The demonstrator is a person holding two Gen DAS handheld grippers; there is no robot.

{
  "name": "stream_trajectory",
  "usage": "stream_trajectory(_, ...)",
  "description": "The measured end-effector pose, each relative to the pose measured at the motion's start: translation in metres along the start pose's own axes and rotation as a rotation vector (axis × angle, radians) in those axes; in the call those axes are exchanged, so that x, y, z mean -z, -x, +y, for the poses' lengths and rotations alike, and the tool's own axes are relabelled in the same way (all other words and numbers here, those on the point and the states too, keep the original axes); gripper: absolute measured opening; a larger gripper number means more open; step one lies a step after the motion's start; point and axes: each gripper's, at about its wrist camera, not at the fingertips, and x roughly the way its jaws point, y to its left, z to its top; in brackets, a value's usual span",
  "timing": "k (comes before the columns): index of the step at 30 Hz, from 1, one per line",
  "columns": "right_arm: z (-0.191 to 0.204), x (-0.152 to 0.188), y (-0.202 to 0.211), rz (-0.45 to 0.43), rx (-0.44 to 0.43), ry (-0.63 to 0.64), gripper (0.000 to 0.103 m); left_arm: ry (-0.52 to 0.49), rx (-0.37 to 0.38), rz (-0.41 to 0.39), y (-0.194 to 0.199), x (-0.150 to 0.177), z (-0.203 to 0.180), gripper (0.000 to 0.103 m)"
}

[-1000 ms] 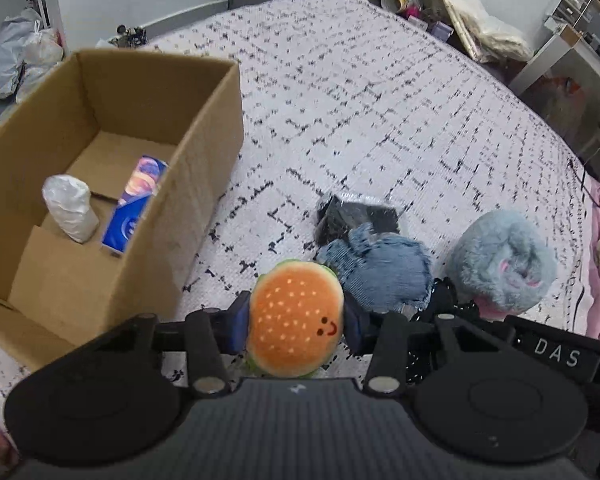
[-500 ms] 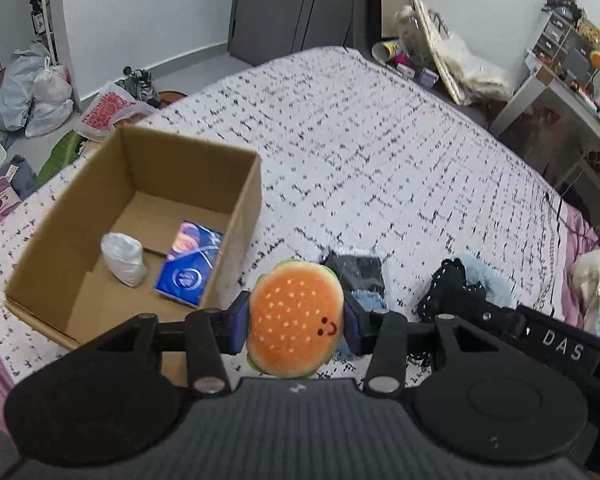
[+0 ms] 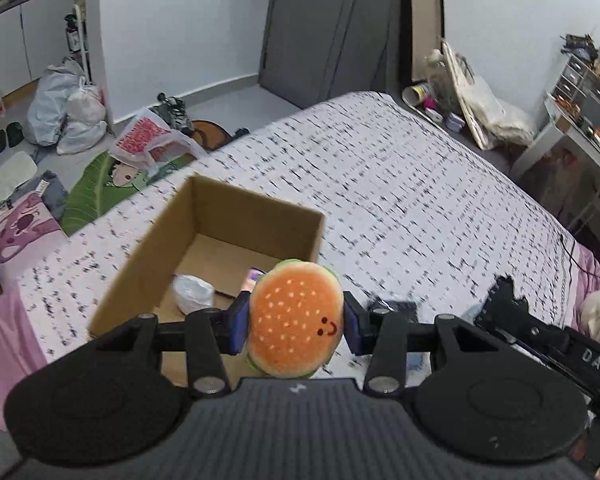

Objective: Organize soft objects
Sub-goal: 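Carry the burger plush into the box and open the left tool while the right tool carries the pouch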

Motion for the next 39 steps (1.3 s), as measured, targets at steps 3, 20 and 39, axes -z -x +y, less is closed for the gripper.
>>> stream_trajectory(3,0.004,0.001,0.000,-0.011,-0.008,0.017,0.029,0.014,-0.010,-0.012,0.004,-0.006,0.012,0.045)
stream_trajectory(20,0.030,0.009,-0.011,-0.050,-0.052,0.095,0.029,0.118,-0.065,0.005,-0.017,-0.012,0.081,0.046)
stream_trajectory(39,0.101,0.024,-0.071,0.028,-0.102,0.170,0.029,0.299,0.018,0.116,-0.068,-0.004,0.134,0.055)
